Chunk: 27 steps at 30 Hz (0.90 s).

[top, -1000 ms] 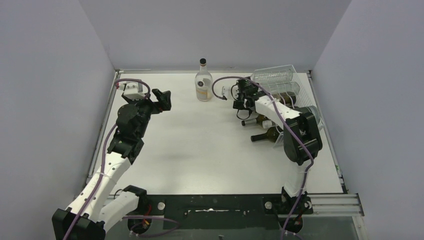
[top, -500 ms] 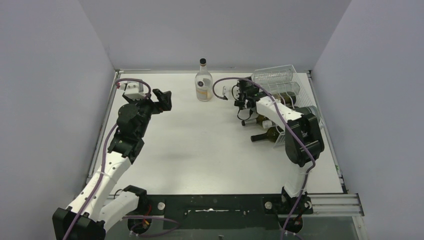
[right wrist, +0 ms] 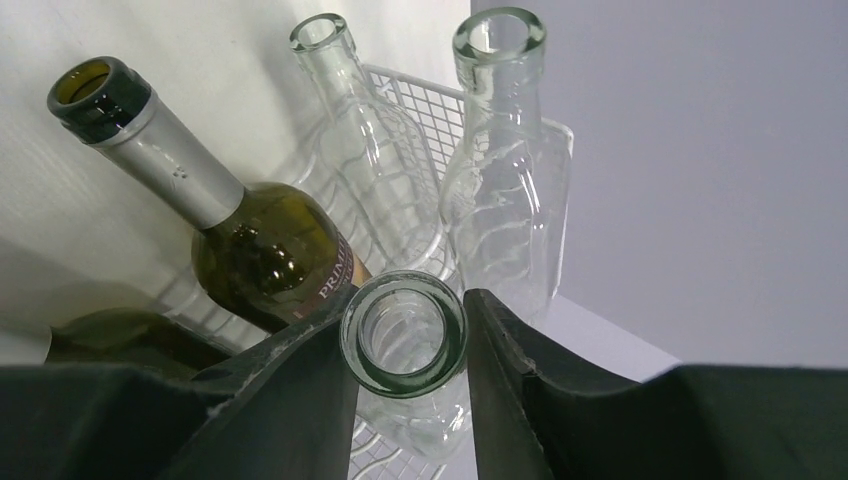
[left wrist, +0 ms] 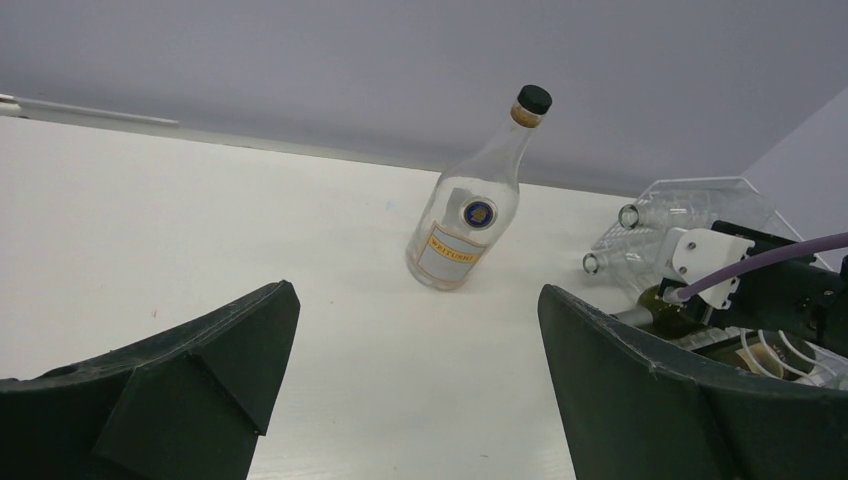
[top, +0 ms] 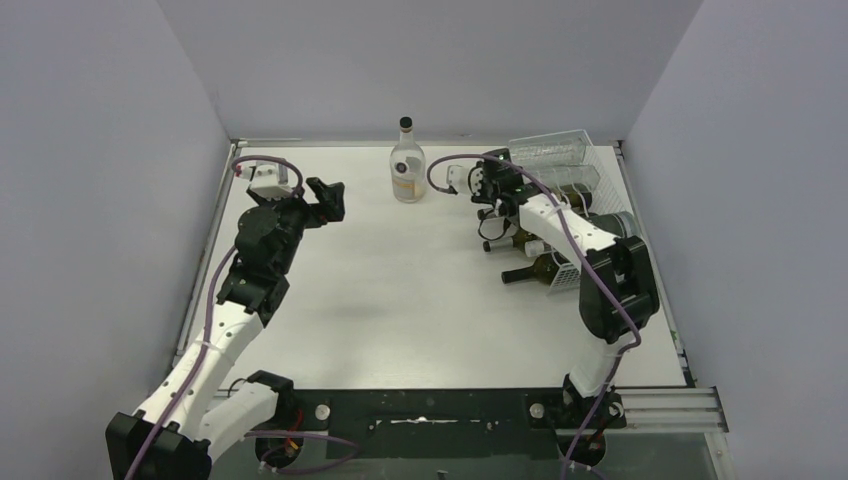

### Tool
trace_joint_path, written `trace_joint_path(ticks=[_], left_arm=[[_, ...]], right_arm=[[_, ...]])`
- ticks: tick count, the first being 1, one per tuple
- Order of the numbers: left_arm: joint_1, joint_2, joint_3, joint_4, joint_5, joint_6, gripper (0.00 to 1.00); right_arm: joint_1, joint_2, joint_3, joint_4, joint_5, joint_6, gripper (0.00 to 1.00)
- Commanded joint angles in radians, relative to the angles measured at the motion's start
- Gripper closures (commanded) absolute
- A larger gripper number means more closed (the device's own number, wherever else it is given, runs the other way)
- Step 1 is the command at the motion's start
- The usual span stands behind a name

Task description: Take the wine bottle off the wine rack

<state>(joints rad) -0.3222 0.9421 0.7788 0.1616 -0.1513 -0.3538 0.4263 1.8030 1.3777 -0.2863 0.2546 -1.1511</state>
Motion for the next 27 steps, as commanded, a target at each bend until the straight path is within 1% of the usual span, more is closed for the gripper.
trace_joint_path(ticks=[1, 3, 5, 10, 14, 18, 24, 27], left_arm=[[-0.005, 0.001, 0.008, 0.059, 0.02, -0.002, 0.07], [-0.005, 0.001, 0.009, 0.059, 0.018, -0.002, 0.07], [-0.005, 0.001, 0.009, 0.058, 0.019, -0.002, 0.07], [-0.005, 0.005, 0.008, 0.058, 0.021, -0.003, 0.07], [-0.005, 0.006, 0.009, 0.058, 0.021, -0.004, 0.07], [-0.005, 0.007, 0.01, 0.055, 0.019, -0.004, 0.07], [-0.005, 0.007, 0.011, 0.055, 0.019, -0.004, 0.07], [-0.005, 0.006, 0.012, 0.055, 0.021, -0.005, 0.07]], right_arm=[[0.011, -0.078, 0.036, -0.023, 0.007, 0.098, 0.79], [0.017, -0.098, 0.029, -0.028, 0.007, 0.121, 0.79], [0.022, -0.129, 0.017, -0.031, 0.007, 0.141, 0.82], [0.03, -0.188, 0.017, -0.037, 0.016, 0.199, 0.92], [0.037, -0.234, 0.014, -0.008, 0.043, 0.242, 1.0], [0.052, -0.278, 0.022, 0.009, 0.077, 0.287, 1.0], [0.059, -0.359, 0.039, 0.025, 0.077, 0.417, 1.0], [0.065, -0.381, 0.07, 0.014, 0.114, 0.483, 1.0]])
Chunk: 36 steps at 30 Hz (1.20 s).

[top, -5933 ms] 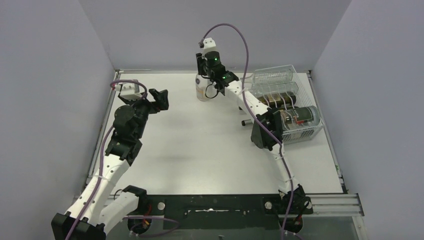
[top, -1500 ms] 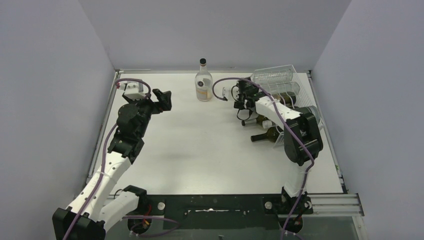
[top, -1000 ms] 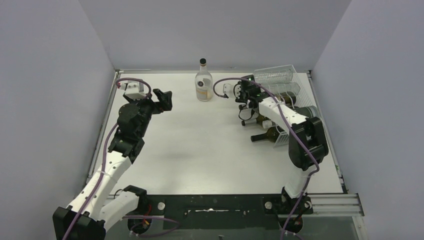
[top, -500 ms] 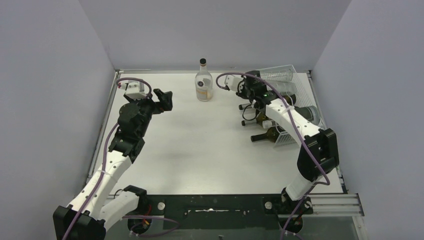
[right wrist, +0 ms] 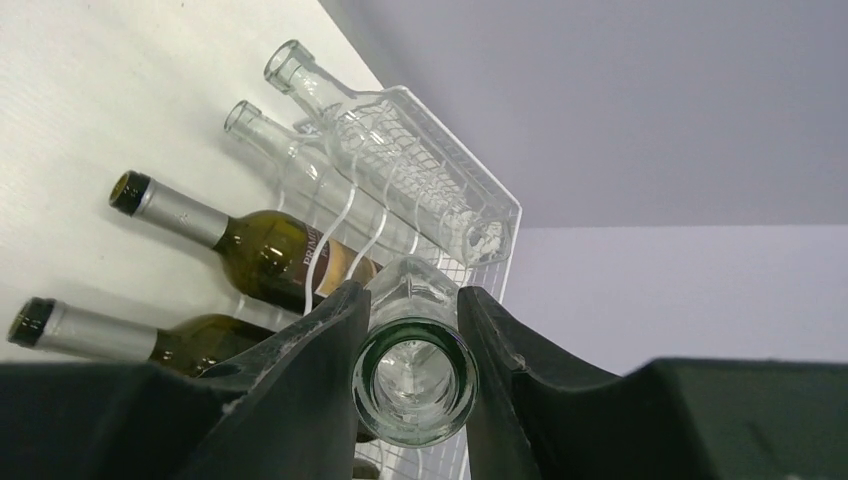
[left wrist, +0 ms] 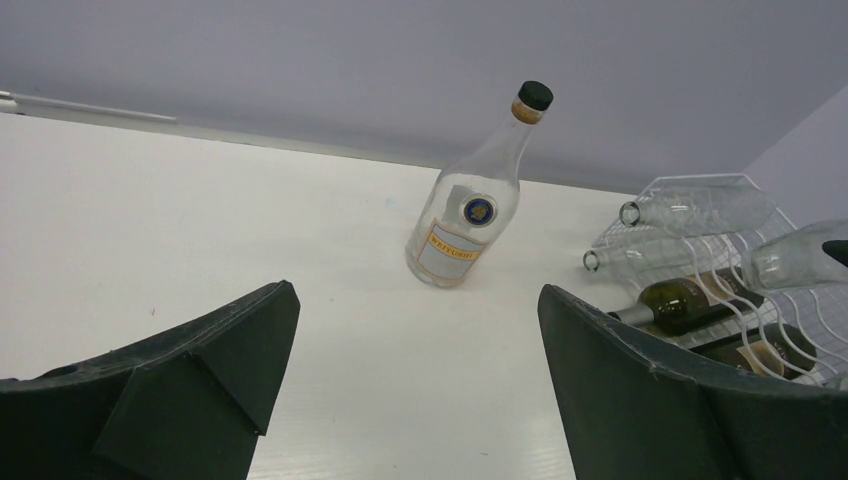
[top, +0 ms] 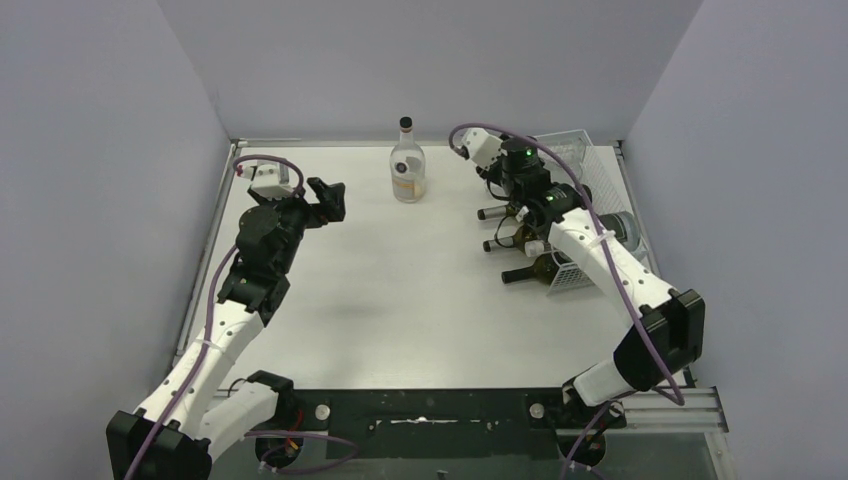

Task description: Take the wine bottle off the wine rack

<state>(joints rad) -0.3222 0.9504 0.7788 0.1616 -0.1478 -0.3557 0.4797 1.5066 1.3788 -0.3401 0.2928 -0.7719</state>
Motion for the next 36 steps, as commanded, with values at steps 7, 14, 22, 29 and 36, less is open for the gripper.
trace_joint_path(ticks=[7, 14, 22, 29, 36], left_arm=[[-0.002, -0.007, 0.013, 0.052, 0.014, -0.002, 0.08], [0.013, -0.01, 0.013, 0.05, 0.01, -0.005, 0.08], [0.02, -0.014, 0.013, 0.048, -0.002, 0.0, 0.08], [0.021, -0.014, 0.013, 0.049, 0.009, -0.003, 0.08], [0.023, -0.022, 0.016, 0.042, 0.0, 0.0, 0.08]], right_arm=[[0.093, -0.102, 0.148, -0.025, 0.155, 0.242, 1.0], [0.137, -0.084, 0.277, -0.076, 0.064, 0.538, 1.0], [0.16, 0.034, 0.405, -0.057, -0.117, 0.733, 1.0], [0.209, 0.208, 0.561, -0.077, -0.132, 0.784, 1.0], [0.246, 0.39, 0.759, -0.134, -0.111, 0.831, 1.0]])
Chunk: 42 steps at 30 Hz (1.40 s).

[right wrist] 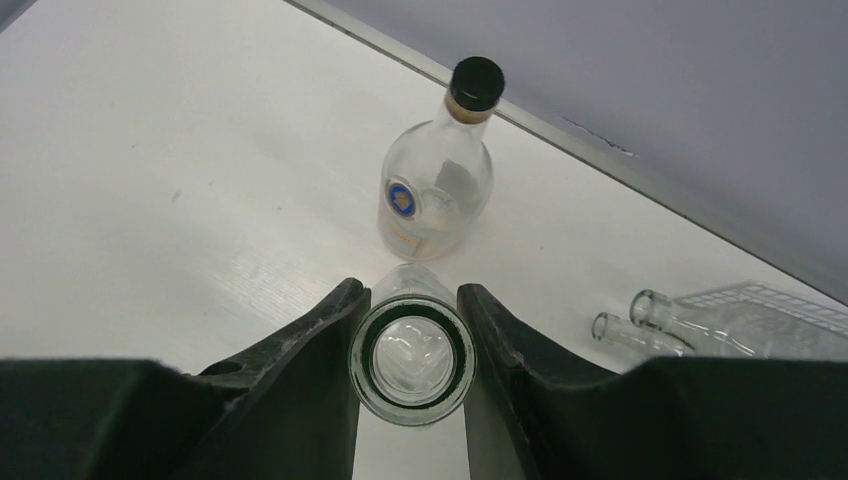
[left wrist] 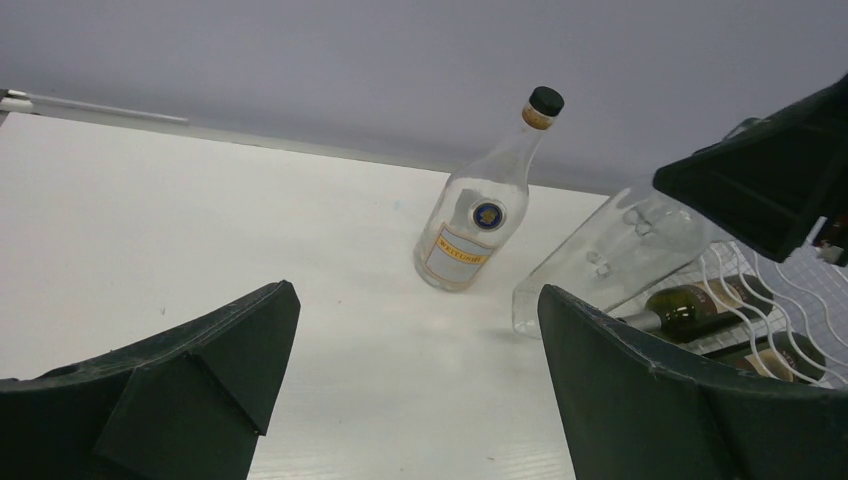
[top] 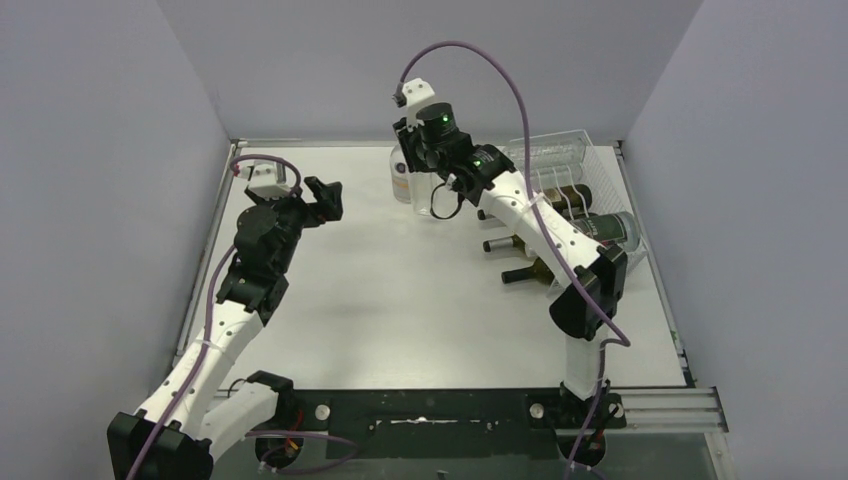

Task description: Take the wine bottle off the wine rack

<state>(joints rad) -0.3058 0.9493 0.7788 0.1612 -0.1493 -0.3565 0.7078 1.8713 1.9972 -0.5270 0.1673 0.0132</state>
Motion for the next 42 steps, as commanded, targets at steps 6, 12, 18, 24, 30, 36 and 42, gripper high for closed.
trace_joint_path(ticks=[6, 12, 18, 24, 30, 36, 42], left_arm=[[0.007, -0.024, 0.018, 0.041, 0.002, 0.001, 0.08], [0.008, -0.027, 0.022, 0.035, -0.012, 0.006, 0.08], [0.006, -0.024, 0.022, 0.034, -0.011, 0.008, 0.08], [0.005, -0.021, 0.023, 0.032, -0.011, 0.008, 0.07], [0.004, -0.021, 0.025, 0.031, -0.006, 0.006, 0.08], [0.004, -0.02, 0.024, 0.032, -0.003, 0.005, 0.08], [0.004, -0.019, 0.024, 0.032, -0.002, 0.005, 0.07]], right_arm=[[0.031, 0.143, 0.251, 0.055, -0.006, 0.06, 1.0], [0.033, 0.235, 0.333, 0.055, -0.008, 0.099, 1.0], [0.033, 0.304, 0.378, 0.08, -0.019, 0.114, 1.0], [0.031, 0.376, 0.412, 0.103, -0.031, 0.12, 1.0], [0.026, 0.417, 0.43, 0.109, -0.051, 0.149, 1.0], [0.004, 0.437, 0.43, 0.129, -0.111, 0.199, 0.98], [-0.001, 0.442, 0.431, 0.131, -0.129, 0.208, 0.64]])
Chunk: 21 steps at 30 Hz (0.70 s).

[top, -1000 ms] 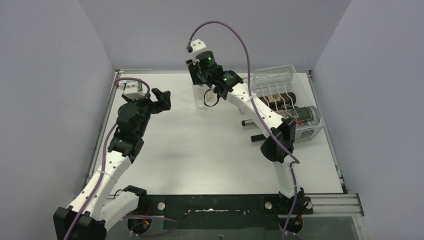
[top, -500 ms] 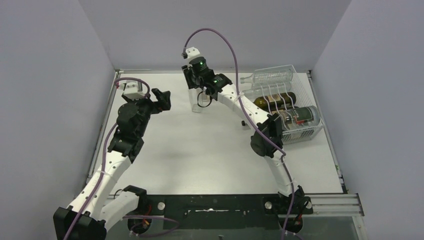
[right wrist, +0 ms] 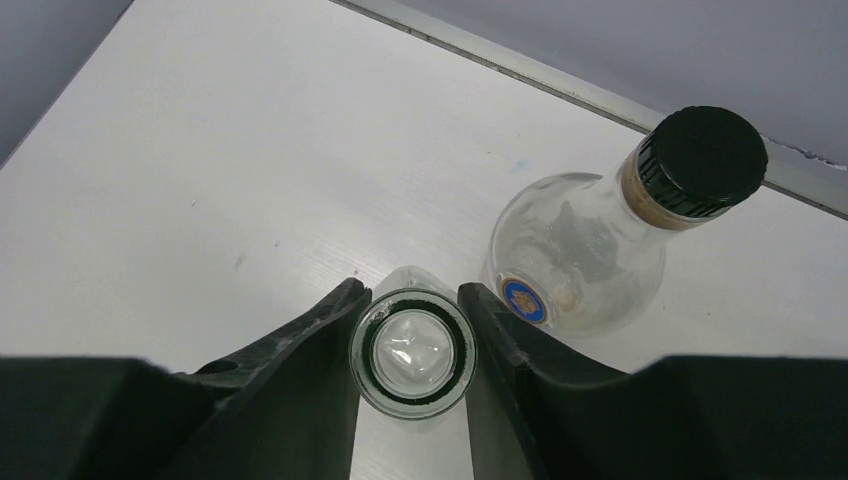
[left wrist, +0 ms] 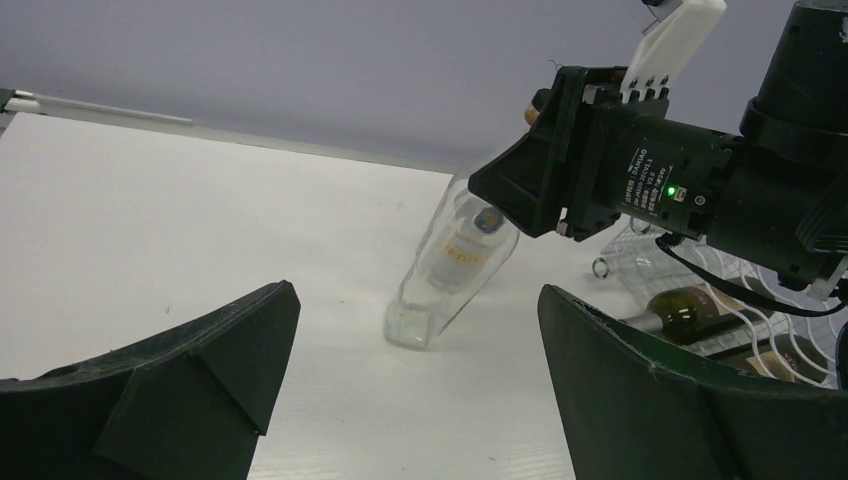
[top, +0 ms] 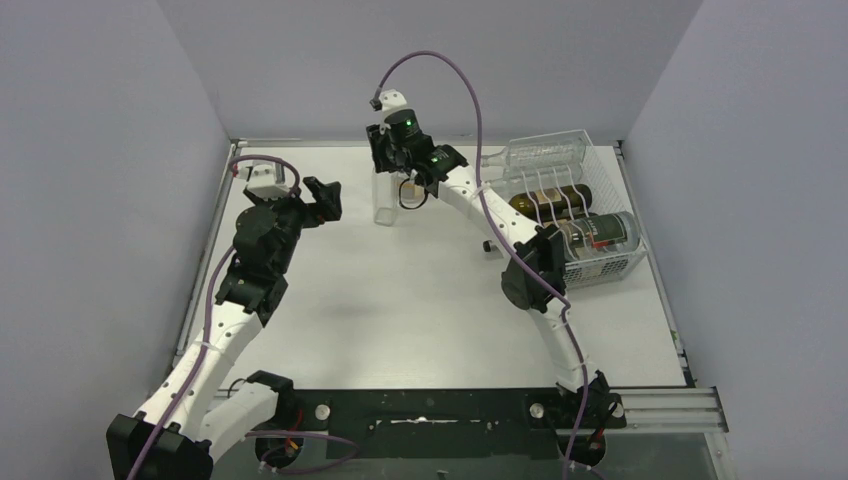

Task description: Take the wine bottle off the wine rack

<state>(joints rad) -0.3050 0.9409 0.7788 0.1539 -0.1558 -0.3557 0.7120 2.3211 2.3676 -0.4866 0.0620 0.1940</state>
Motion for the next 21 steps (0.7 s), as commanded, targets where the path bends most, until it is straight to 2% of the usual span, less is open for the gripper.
trace_joint_path(ticks=[1, 4, 6, 11, 17, 21], left_arm=[[0.003, -0.011, 0.023, 0.041, 0.005, 0.004, 0.08], [0.003, -0.011, 0.024, 0.041, 0.008, 0.004, 0.08], [0.002, -0.011, 0.024, 0.041, 0.009, 0.004, 0.07], [0.002, -0.013, 0.023, 0.041, 0.01, 0.004, 0.07], [0.002, -0.011, 0.024, 0.041, 0.008, 0.004, 0.08], [0.002, -0.009, 0.024, 0.04, 0.008, 0.004, 0.08]], right_arm=[[-0.004, -0.009, 0.061, 0.089, -0.024, 0.022, 0.59], [-0.001, -0.015, 0.063, 0.087, -0.02, 0.01, 0.48], [0.0, -0.018, 0.063, 0.088, -0.019, 0.003, 0.35], [0.002, -0.013, 0.09, 0.073, -0.027, -0.019, 0.28], [0.013, -0.042, 0.111, 0.042, -0.014, -0.045, 0.1], [0.015, -0.092, 0.109, 0.012, -0.009, -0.062, 0.04]])
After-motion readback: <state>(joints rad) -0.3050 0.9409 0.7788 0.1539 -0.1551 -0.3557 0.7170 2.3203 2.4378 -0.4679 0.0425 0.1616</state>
